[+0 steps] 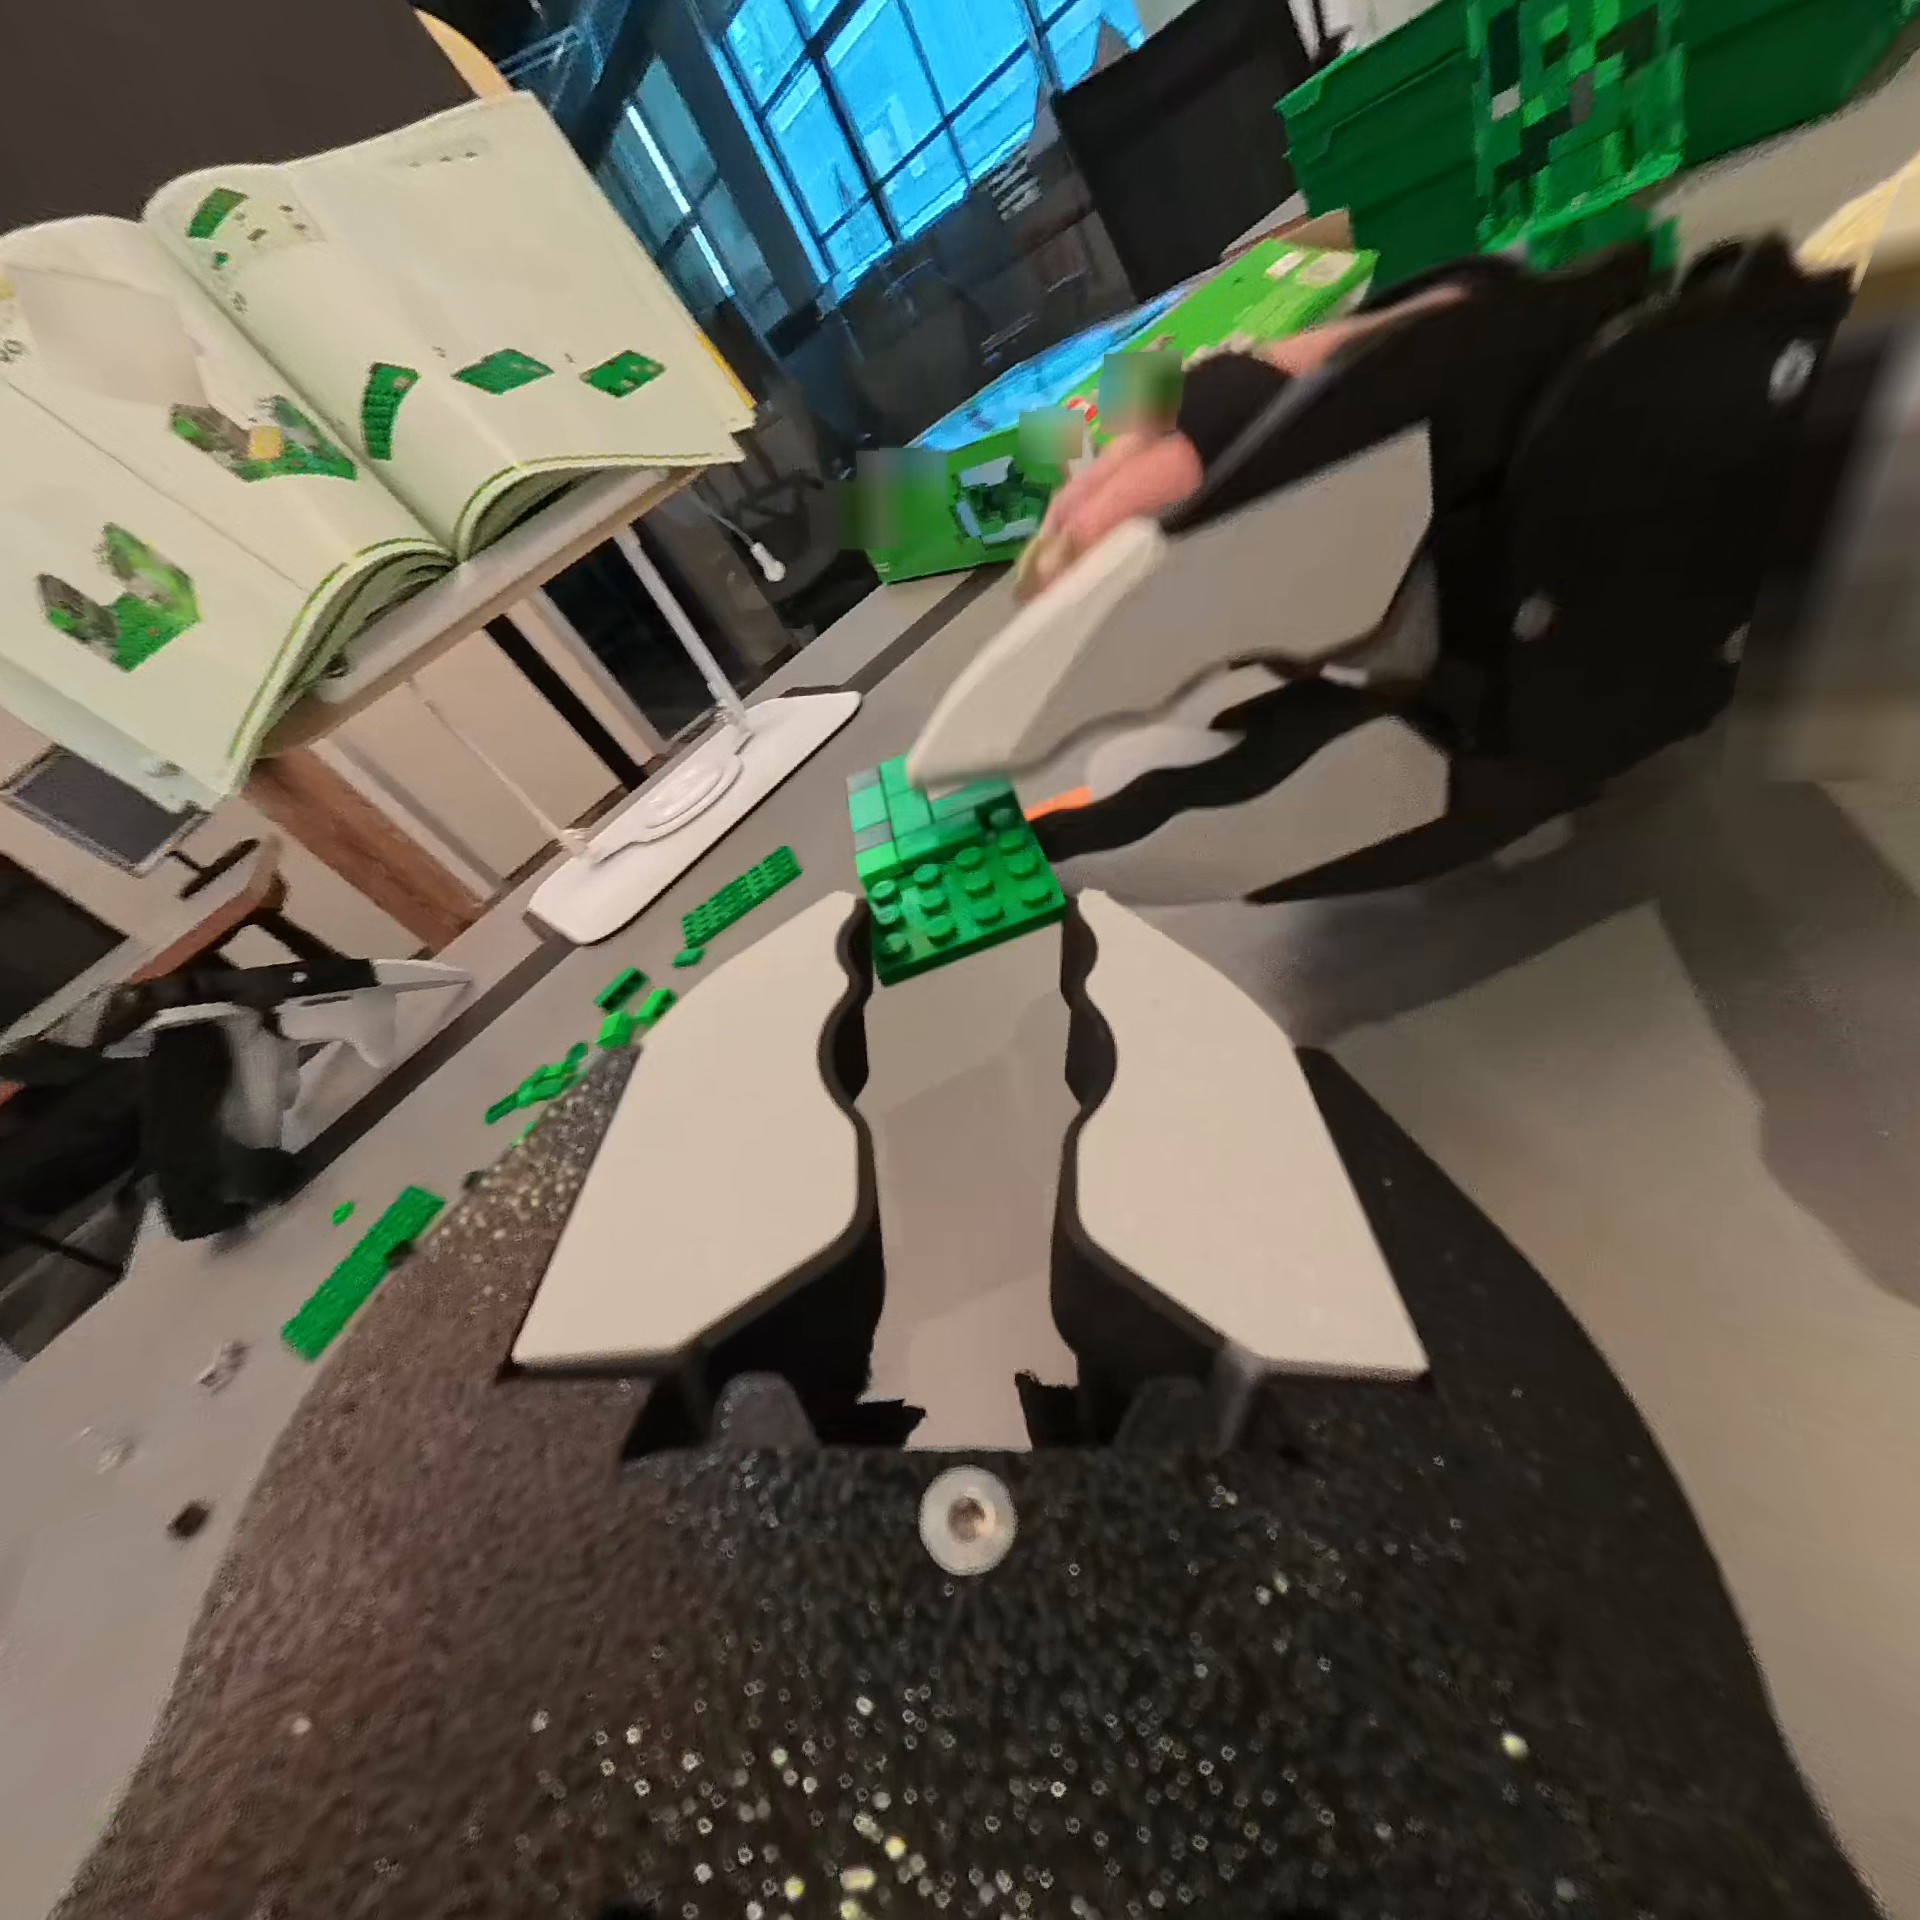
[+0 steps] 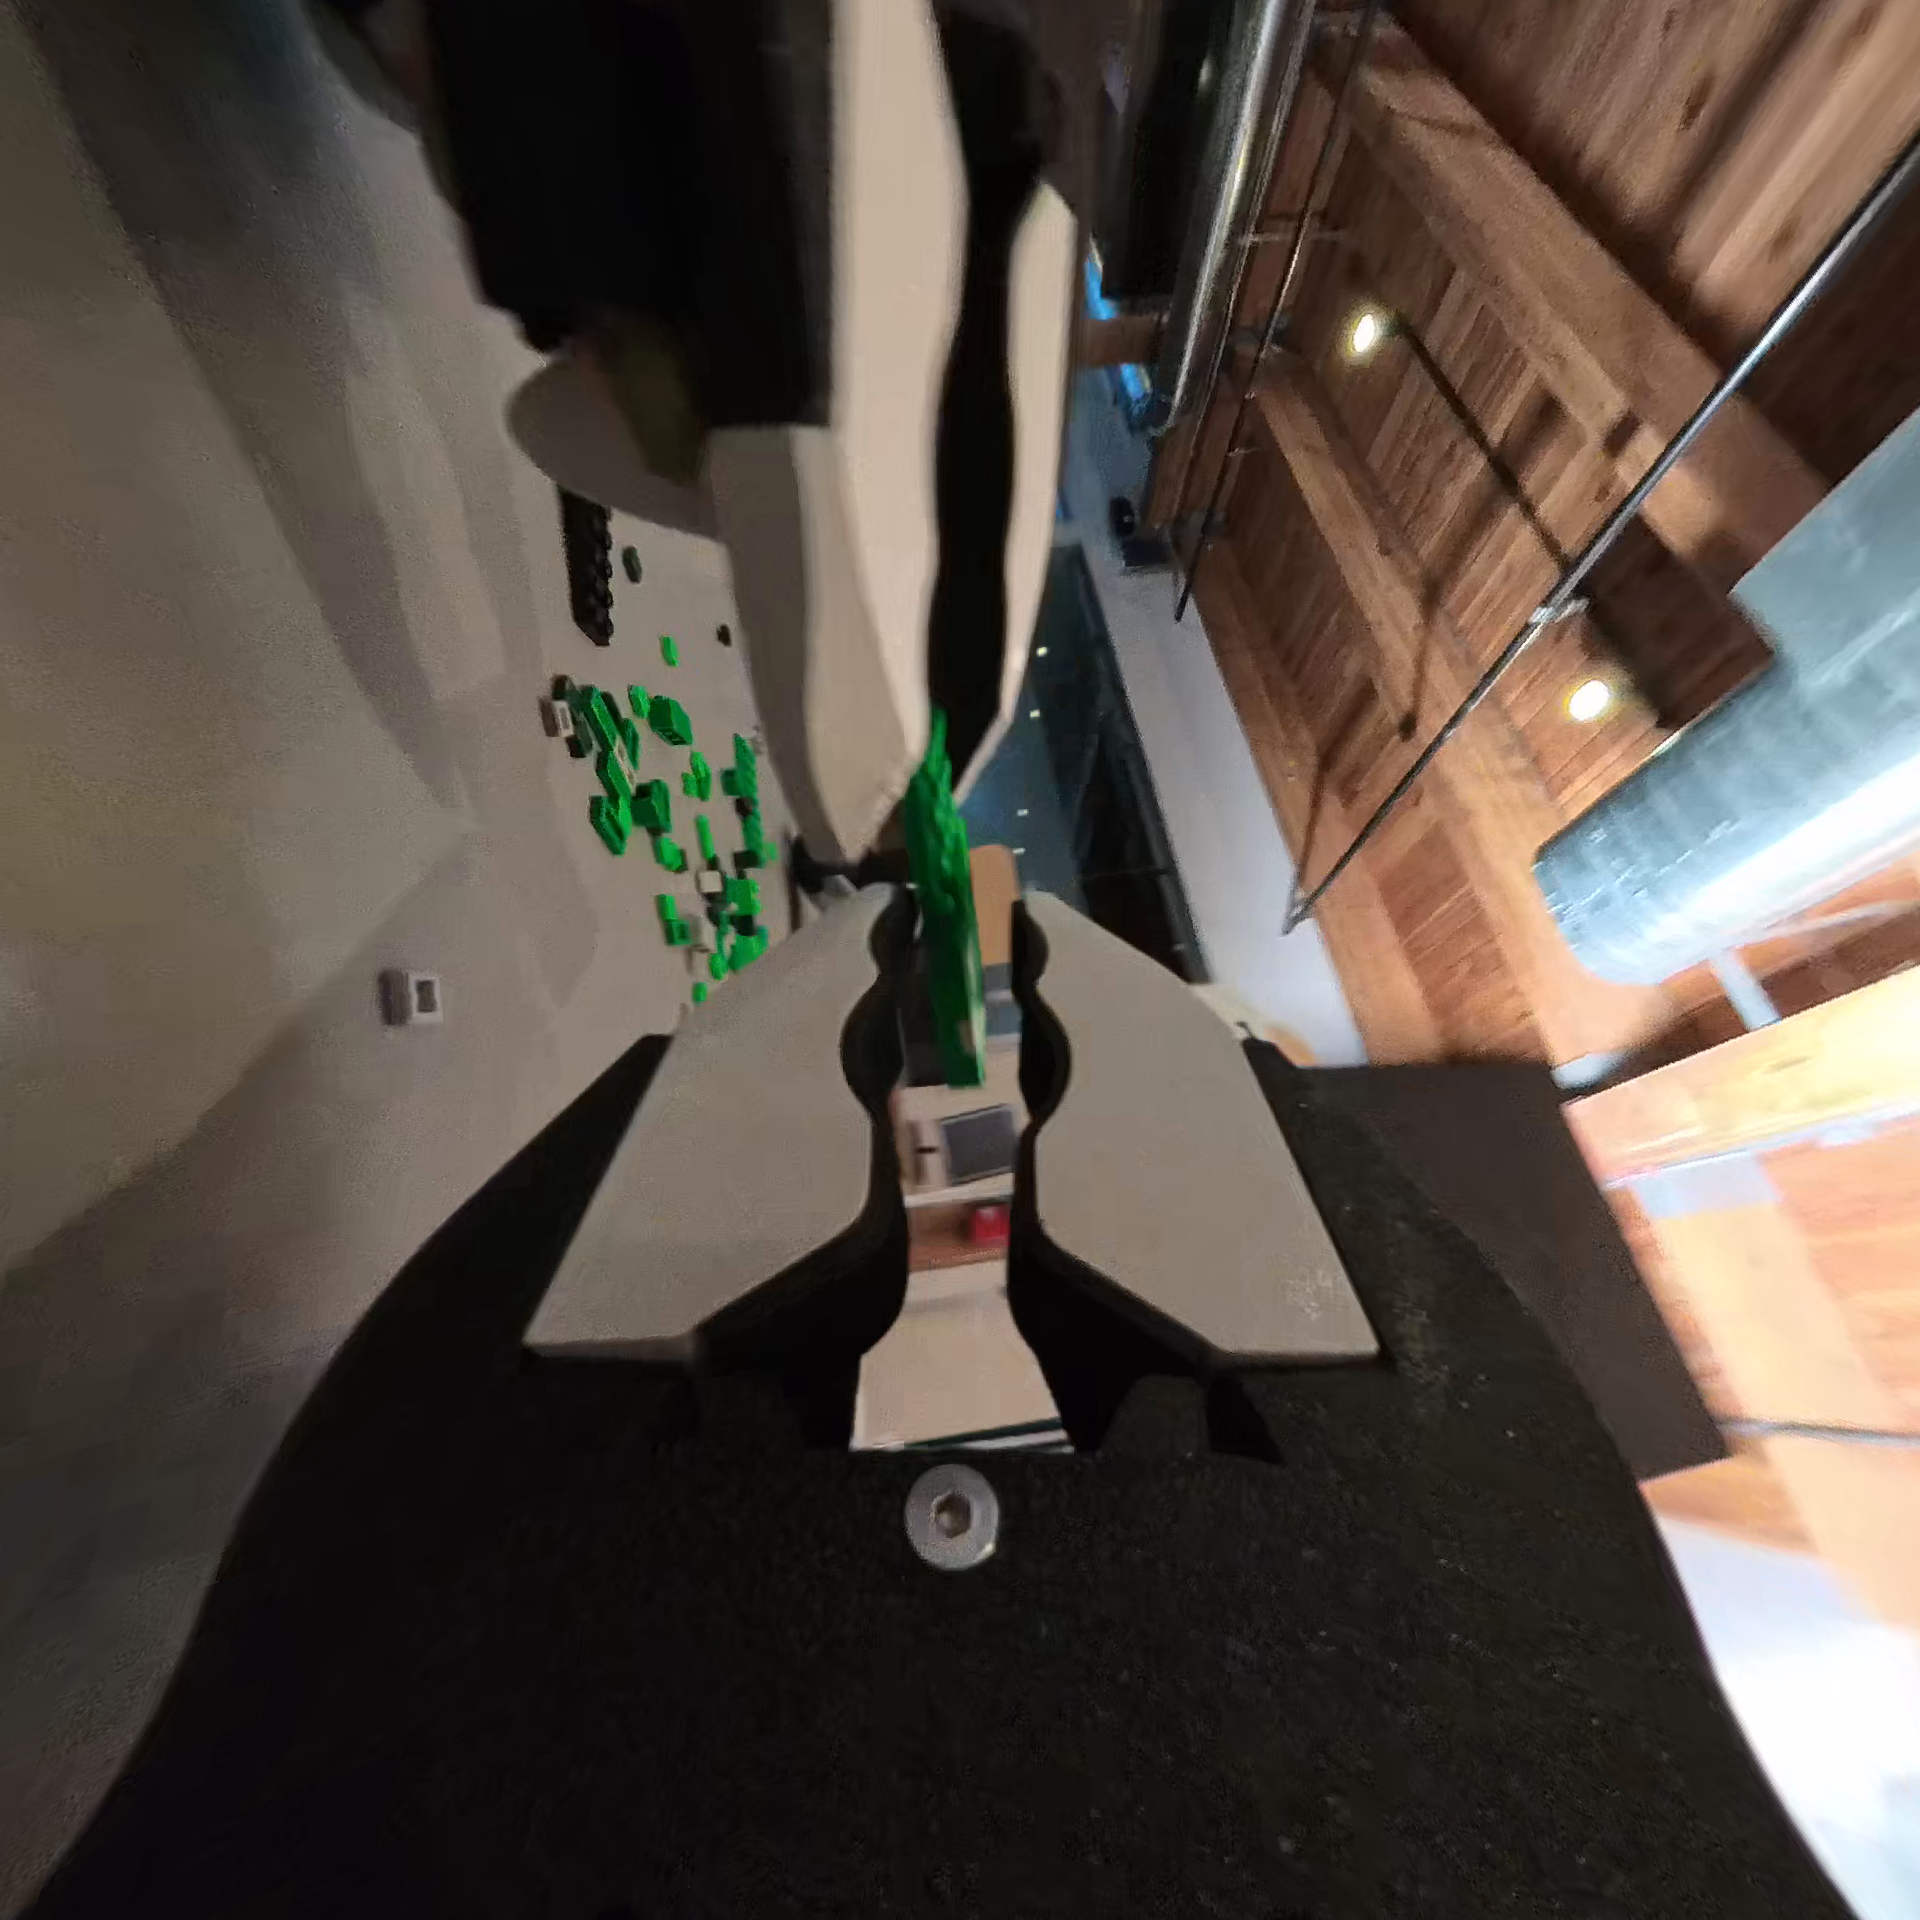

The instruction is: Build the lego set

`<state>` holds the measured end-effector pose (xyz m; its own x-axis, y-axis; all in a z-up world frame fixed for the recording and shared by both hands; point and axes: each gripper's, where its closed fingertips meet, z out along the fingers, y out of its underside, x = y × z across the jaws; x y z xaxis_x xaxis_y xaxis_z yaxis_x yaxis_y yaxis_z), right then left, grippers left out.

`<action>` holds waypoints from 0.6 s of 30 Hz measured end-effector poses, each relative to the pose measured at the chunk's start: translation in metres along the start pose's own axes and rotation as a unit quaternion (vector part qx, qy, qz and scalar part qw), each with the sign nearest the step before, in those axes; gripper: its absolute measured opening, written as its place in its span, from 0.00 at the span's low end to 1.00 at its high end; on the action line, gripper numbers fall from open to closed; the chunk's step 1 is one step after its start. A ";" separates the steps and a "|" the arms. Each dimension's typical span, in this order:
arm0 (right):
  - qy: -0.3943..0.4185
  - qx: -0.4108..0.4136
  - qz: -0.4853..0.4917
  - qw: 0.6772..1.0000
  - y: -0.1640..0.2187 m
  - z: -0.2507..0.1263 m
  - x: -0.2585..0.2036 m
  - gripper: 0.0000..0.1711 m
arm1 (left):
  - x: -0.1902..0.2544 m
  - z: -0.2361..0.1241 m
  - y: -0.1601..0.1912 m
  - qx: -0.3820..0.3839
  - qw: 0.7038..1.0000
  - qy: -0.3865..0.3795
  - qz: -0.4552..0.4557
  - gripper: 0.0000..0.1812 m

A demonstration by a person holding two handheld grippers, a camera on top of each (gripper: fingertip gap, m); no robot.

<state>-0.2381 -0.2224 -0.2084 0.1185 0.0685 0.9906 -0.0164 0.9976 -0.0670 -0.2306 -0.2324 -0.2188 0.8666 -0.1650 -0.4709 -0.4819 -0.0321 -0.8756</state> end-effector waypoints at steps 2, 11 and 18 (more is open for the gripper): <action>-0.017 0.004 0.080 0.997 0.010 -0.003 0.001 0.15 | -0.002 0.001 0.005 -0.011 1.000 -0.008 0.017 0.19; -0.058 0.047 0.389 0.918 0.032 -0.002 0.009 0.21 | -0.032 -0.003 0.015 -0.024 0.997 -0.070 0.028 0.19; -0.052 0.061 0.500 0.862 0.051 -0.001 0.021 0.19 | -0.055 0.008 0.021 -0.025 0.995 -0.099 0.009 0.19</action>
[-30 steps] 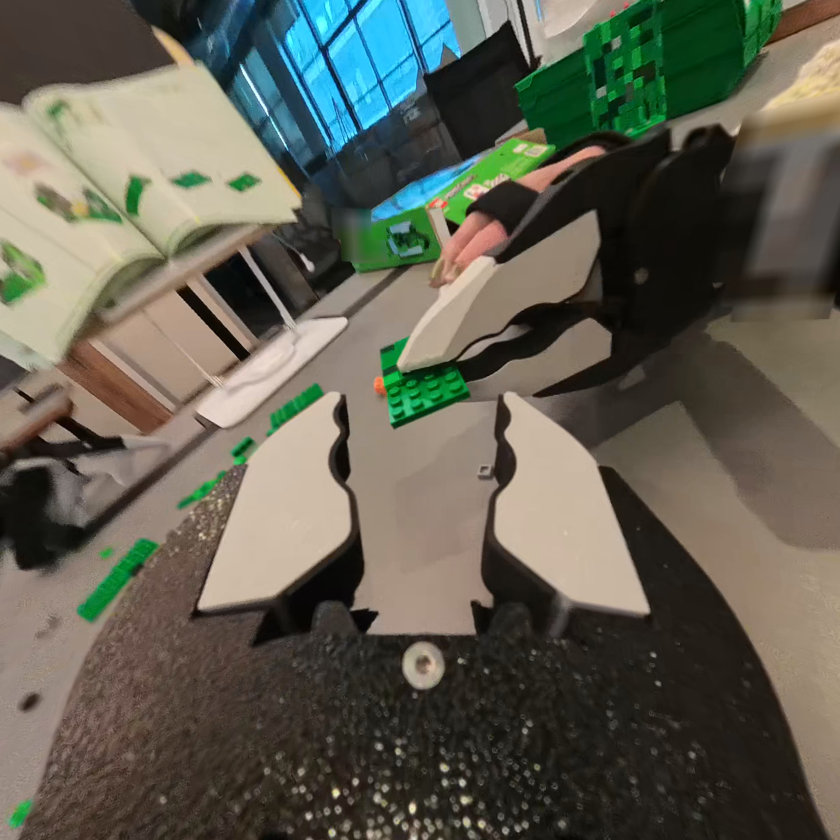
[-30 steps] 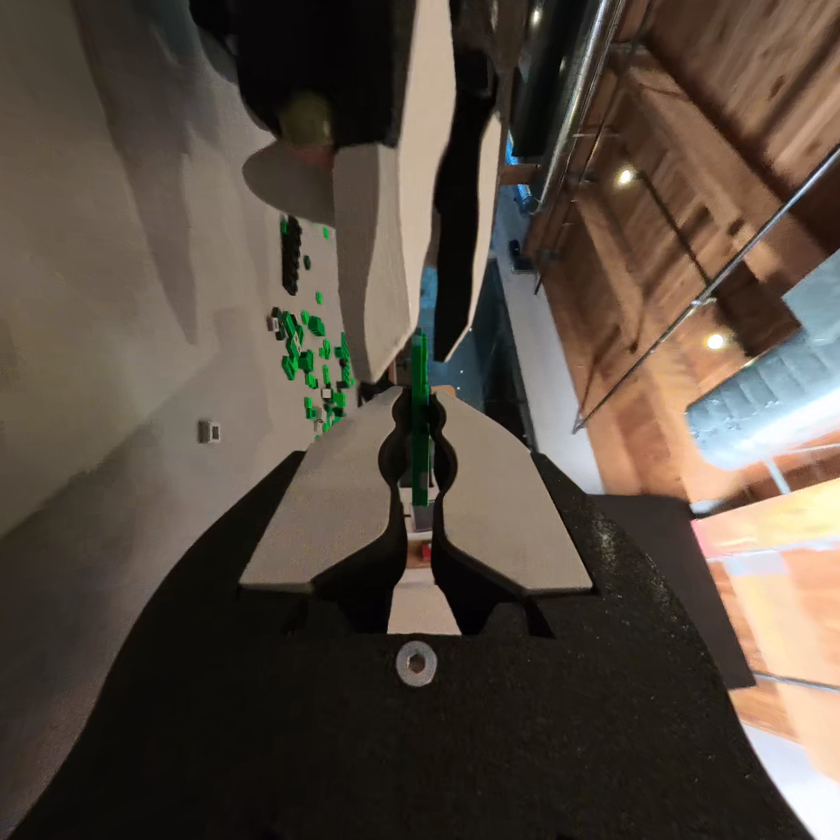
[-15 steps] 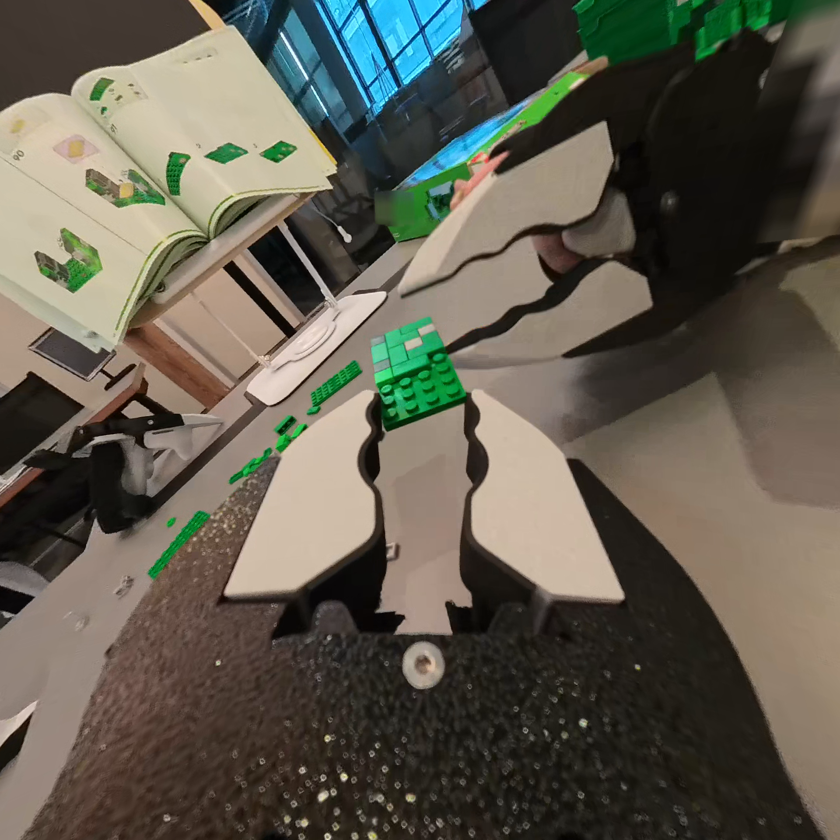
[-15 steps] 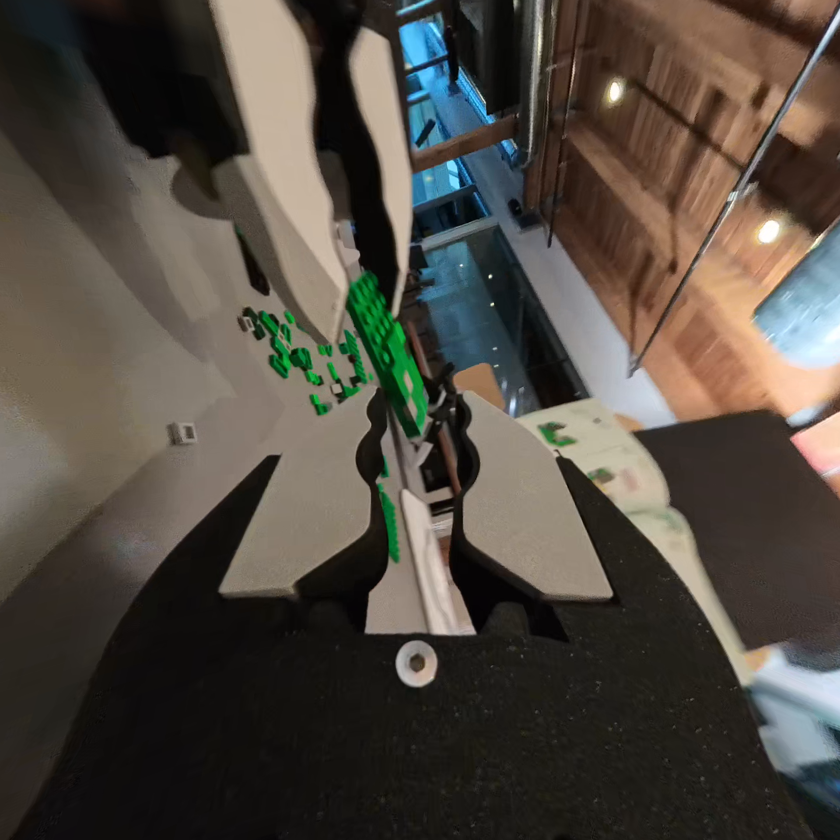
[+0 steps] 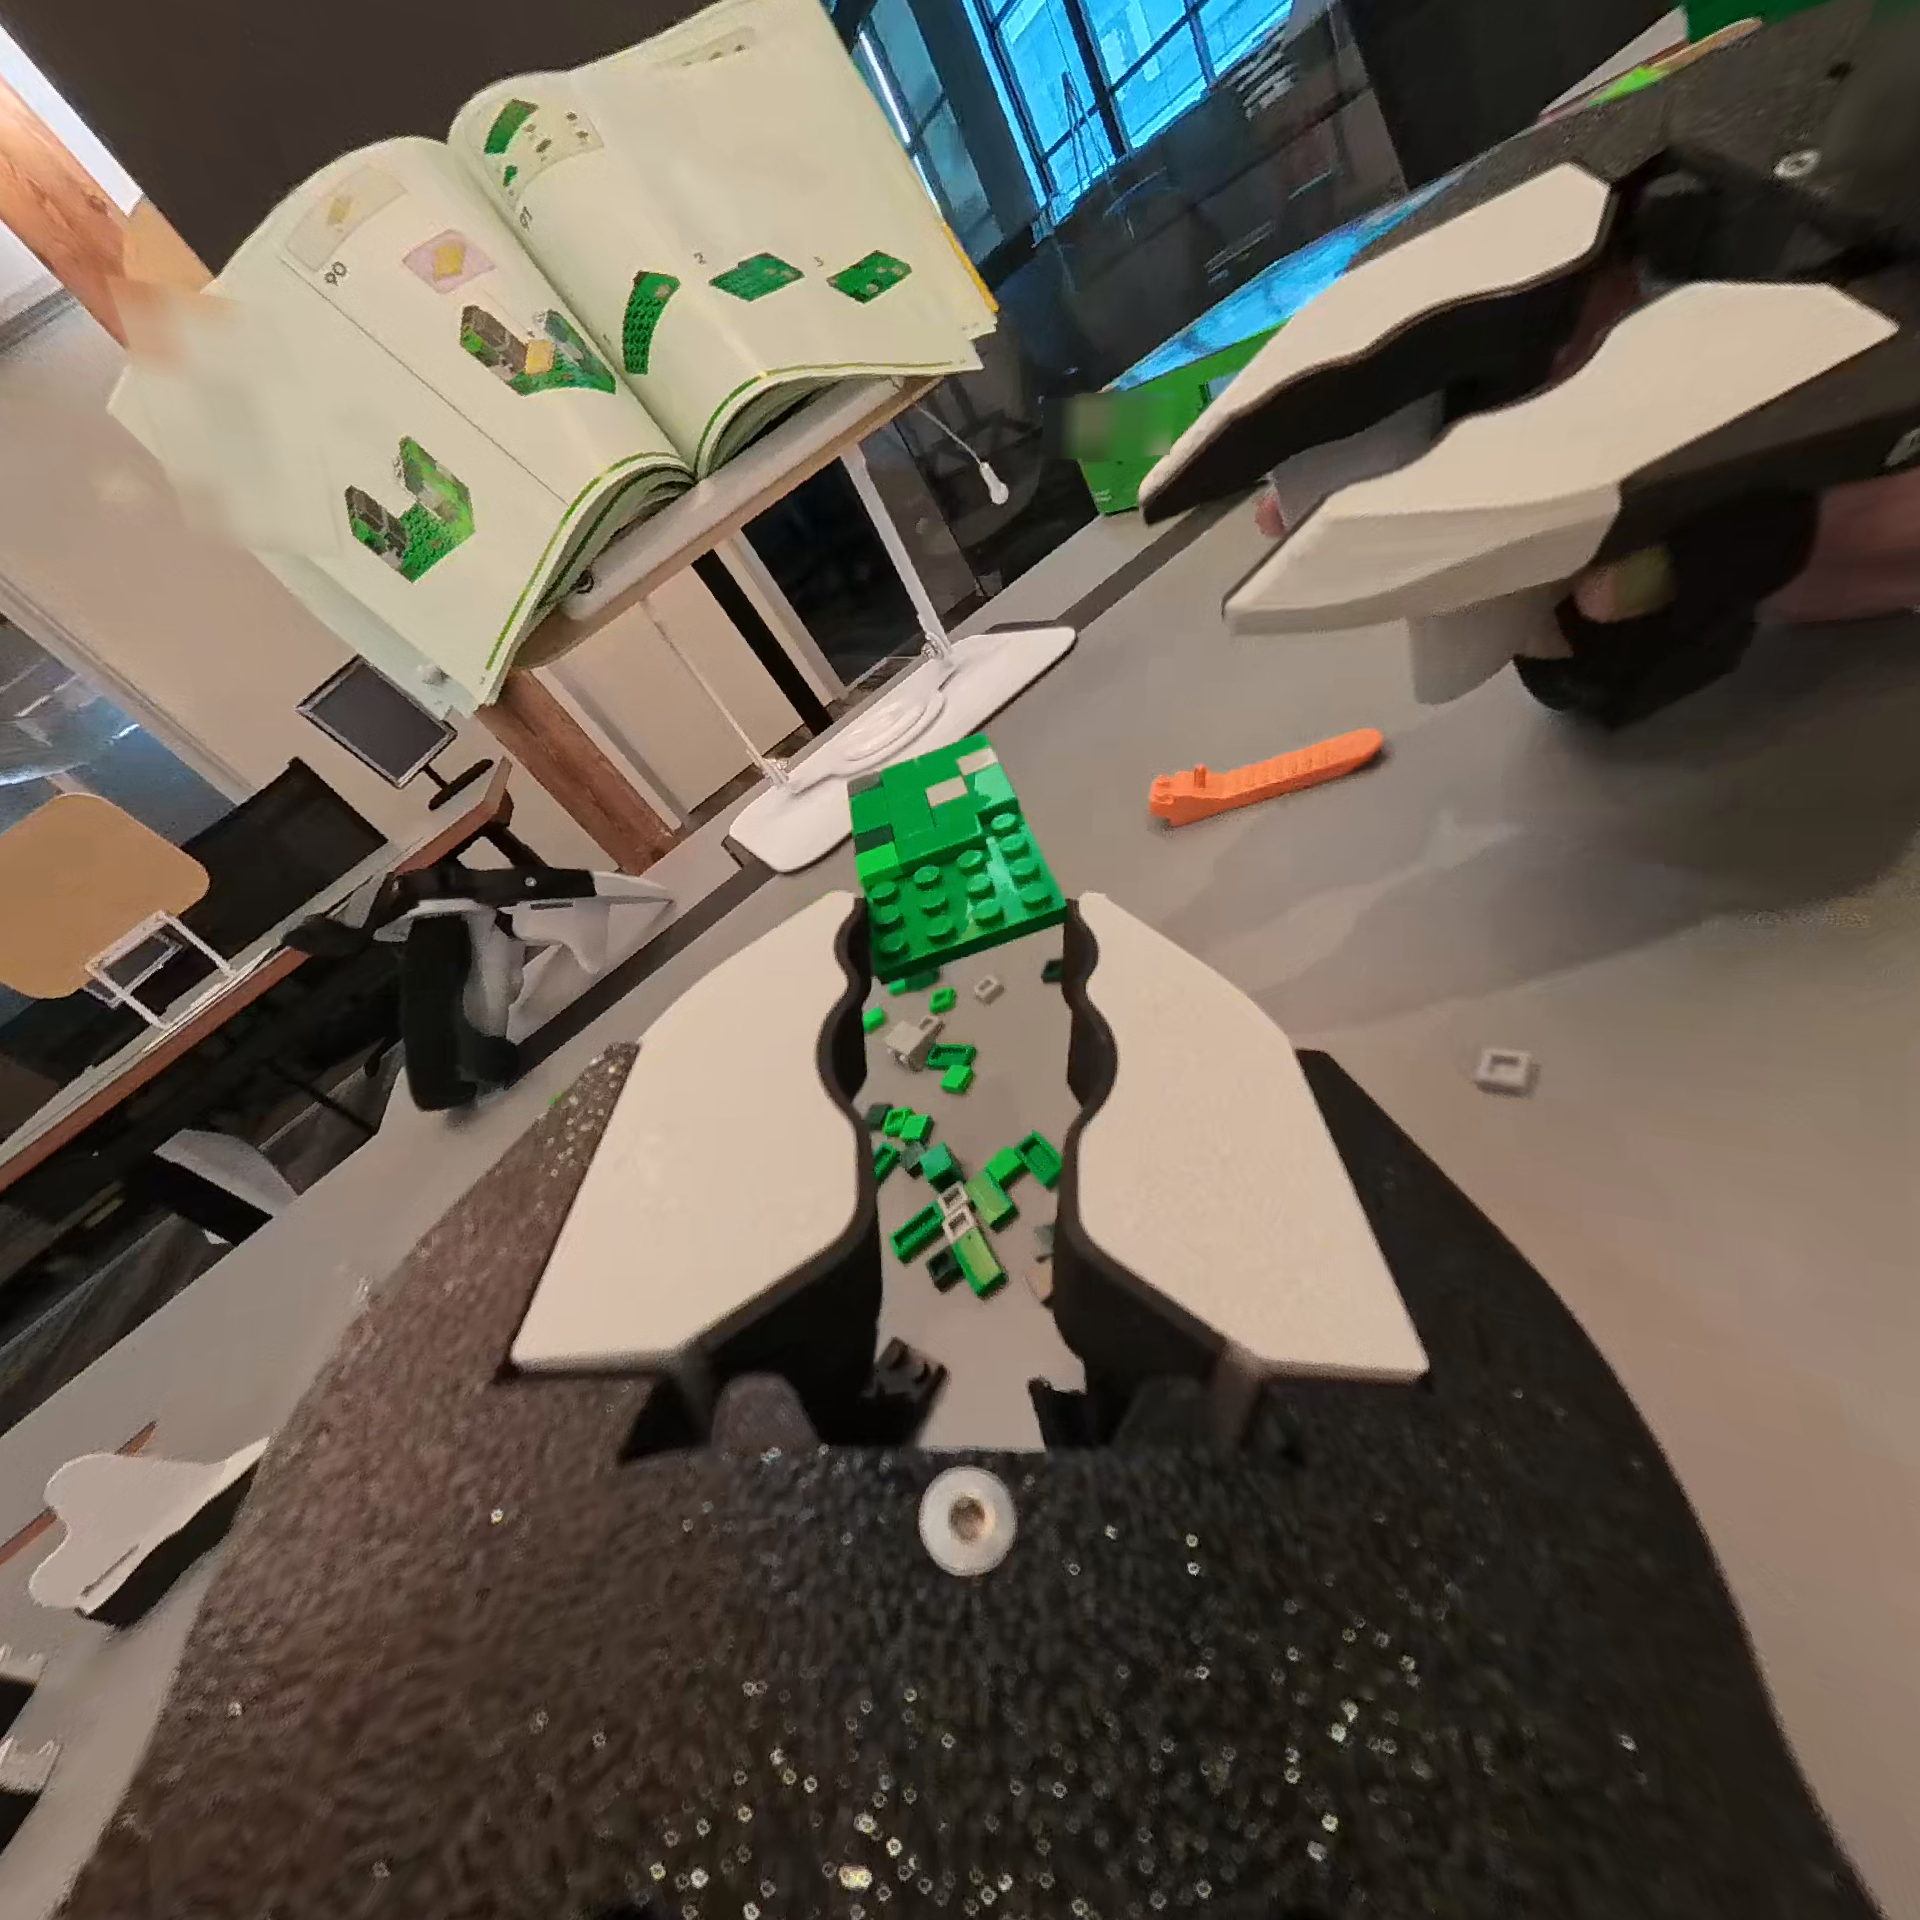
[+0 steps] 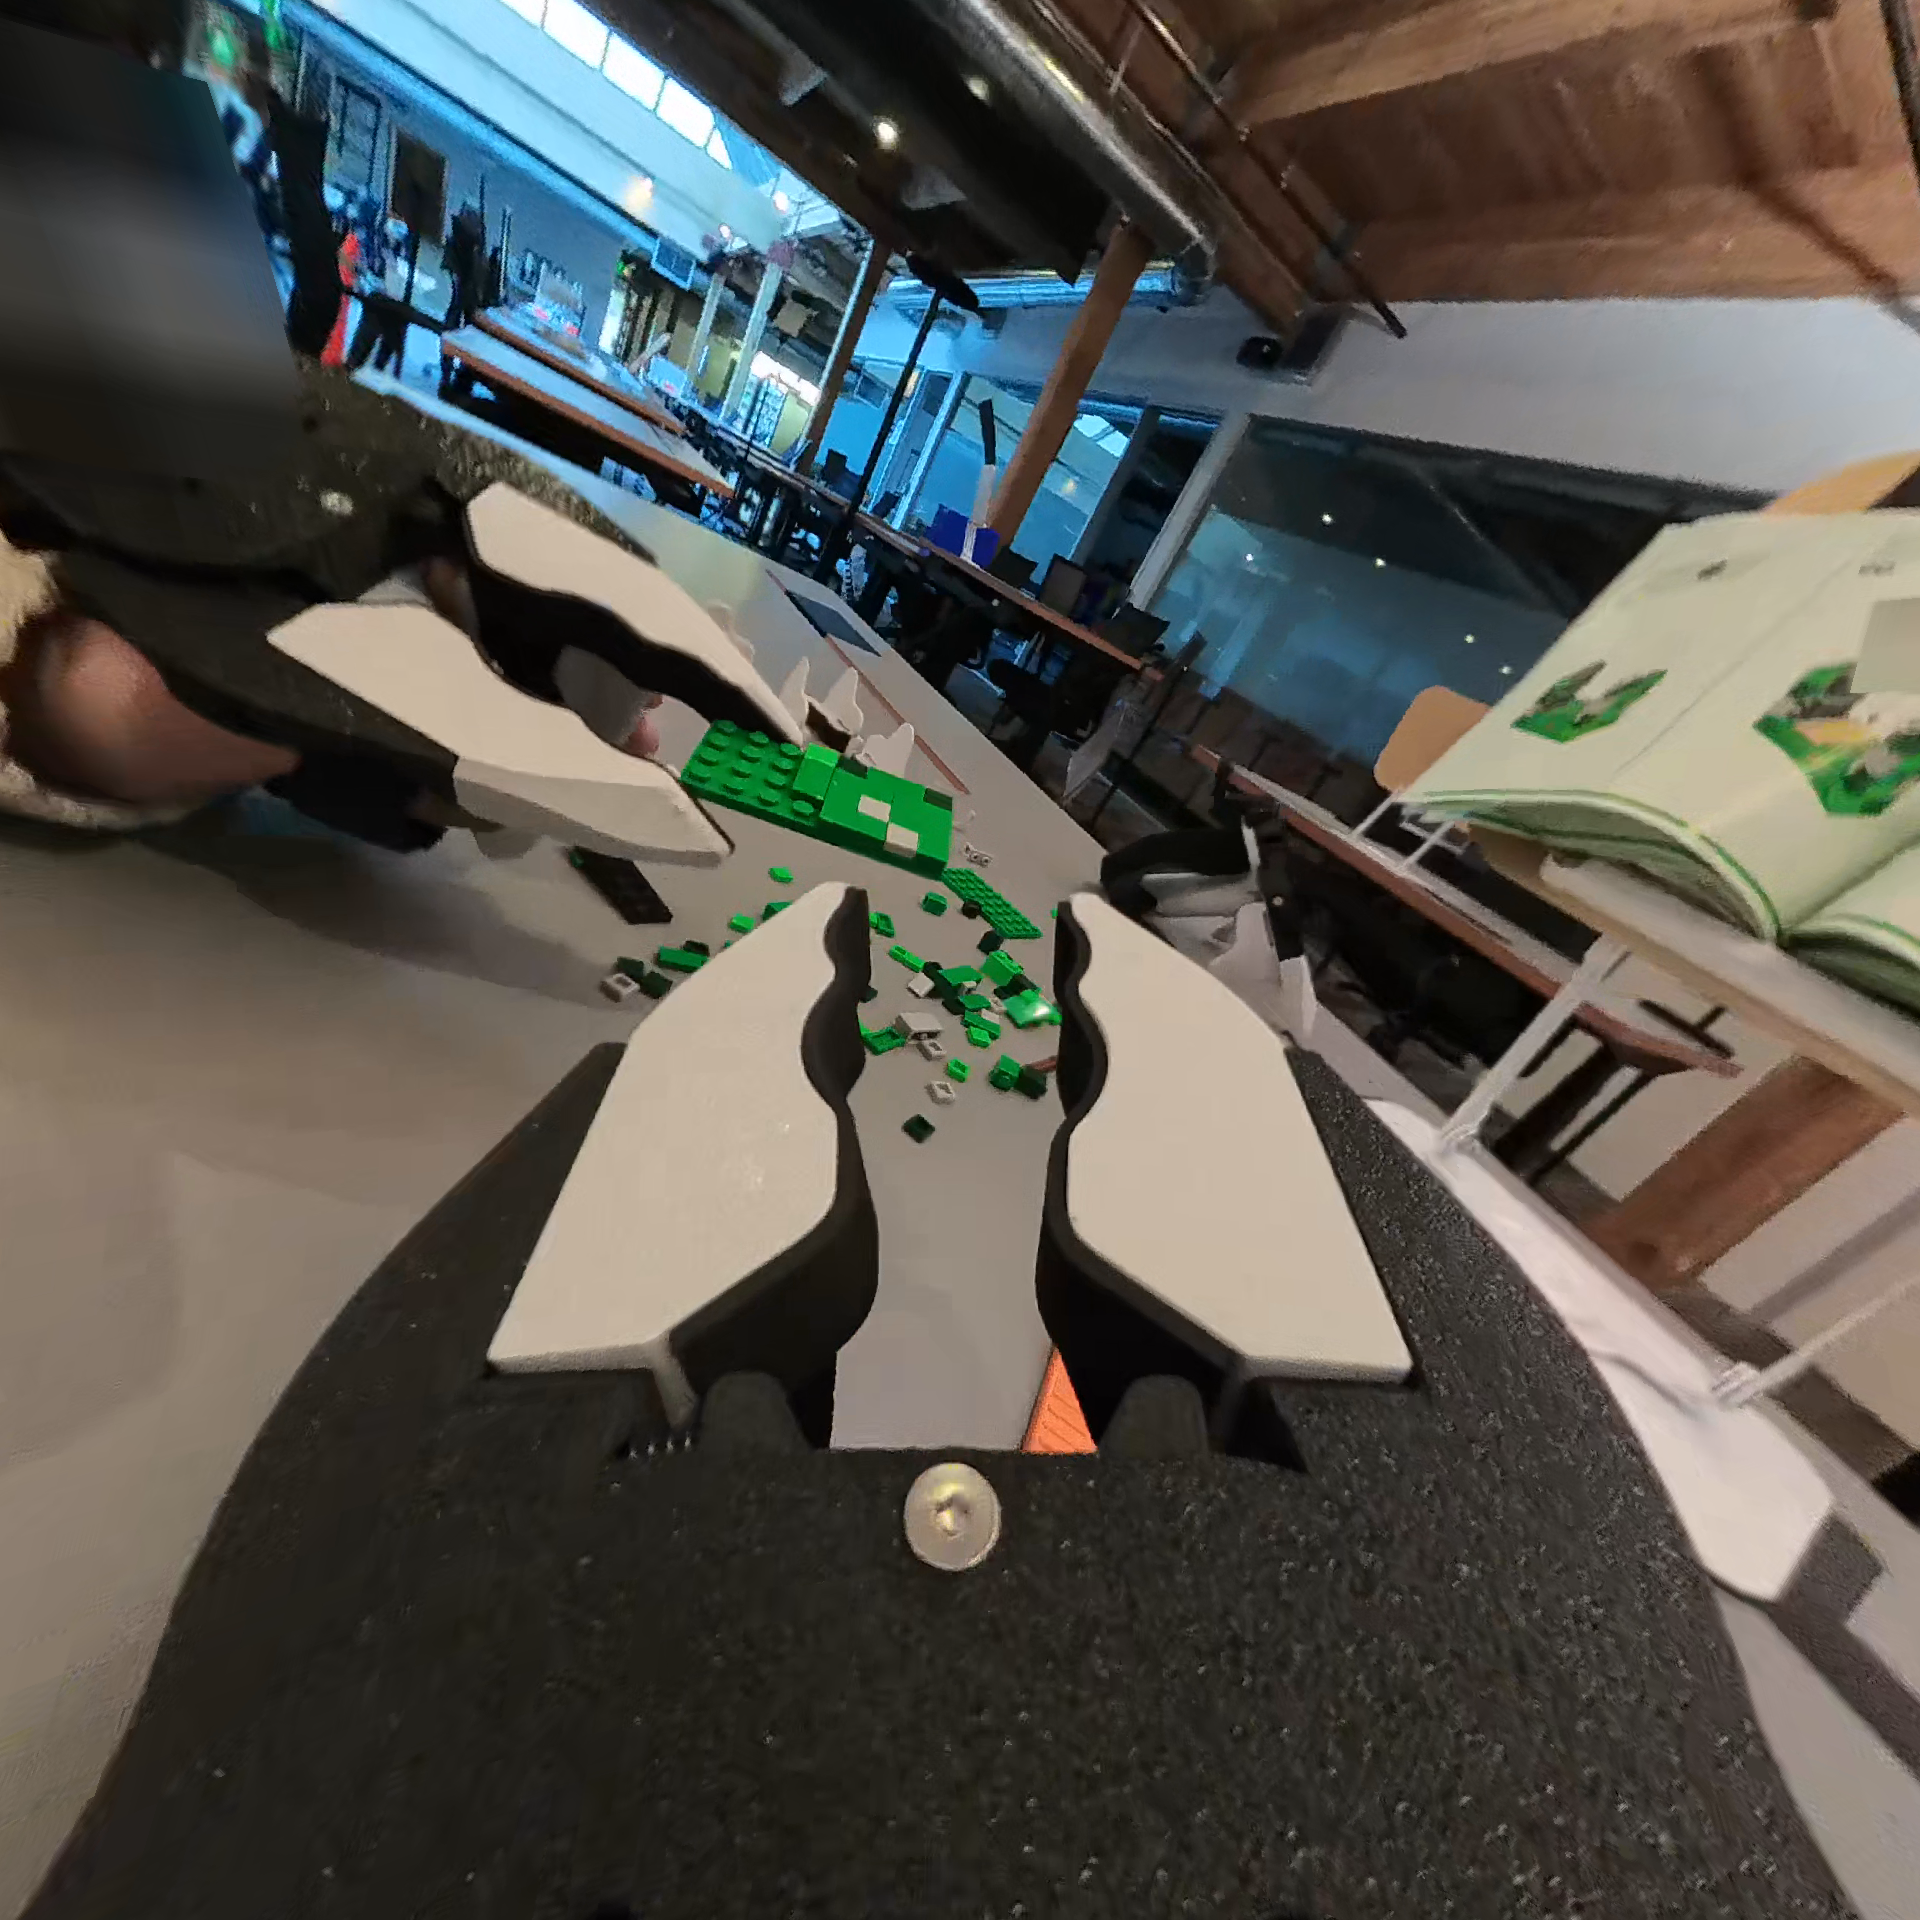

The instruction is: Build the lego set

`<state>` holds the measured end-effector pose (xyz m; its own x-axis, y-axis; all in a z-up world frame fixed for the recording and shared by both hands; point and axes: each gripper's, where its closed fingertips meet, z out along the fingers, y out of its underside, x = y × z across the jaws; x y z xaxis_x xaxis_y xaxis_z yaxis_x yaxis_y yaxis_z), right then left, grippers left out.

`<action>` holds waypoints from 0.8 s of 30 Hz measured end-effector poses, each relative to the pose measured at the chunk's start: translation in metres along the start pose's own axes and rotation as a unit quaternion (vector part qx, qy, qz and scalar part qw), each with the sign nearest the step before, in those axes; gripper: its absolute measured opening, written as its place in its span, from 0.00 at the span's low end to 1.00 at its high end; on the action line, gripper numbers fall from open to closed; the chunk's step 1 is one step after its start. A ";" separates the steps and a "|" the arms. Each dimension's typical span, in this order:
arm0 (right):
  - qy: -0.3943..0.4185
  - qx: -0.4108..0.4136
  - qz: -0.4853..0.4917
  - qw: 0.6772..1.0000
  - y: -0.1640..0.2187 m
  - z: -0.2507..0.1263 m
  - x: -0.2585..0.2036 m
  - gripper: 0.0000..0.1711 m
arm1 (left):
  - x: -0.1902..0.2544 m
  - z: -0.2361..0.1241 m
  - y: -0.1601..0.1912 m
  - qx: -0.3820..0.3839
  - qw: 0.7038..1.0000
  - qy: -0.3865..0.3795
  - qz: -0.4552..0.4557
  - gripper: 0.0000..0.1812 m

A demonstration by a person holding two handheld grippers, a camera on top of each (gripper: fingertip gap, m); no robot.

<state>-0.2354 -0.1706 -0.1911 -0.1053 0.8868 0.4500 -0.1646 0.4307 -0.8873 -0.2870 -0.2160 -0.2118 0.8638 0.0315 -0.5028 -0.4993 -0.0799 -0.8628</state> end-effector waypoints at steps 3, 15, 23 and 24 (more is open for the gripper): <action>0.007 0.006 0.046 0.999 0.001 -0.002 0.010 0.18 | 0.001 0.012 0.001 -0.001 1.000 0.013 0.001 0.19; 0.007 0.022 0.070 0.997 -0.001 -0.006 0.014 0.16 | 0.024 0.022 0.008 -0.011 0.994 0.112 0.011 0.19; 0.004 0.021 0.067 0.998 -0.001 -0.006 0.013 0.15 | 0.022 0.024 0.020 -0.054 0.993 0.097 0.037 0.19; 0.003 0.021 0.065 0.998 -0.001 -0.006 0.012 0.15 | 0.023 0.024 0.021 -0.055 0.993 0.096 0.039 0.19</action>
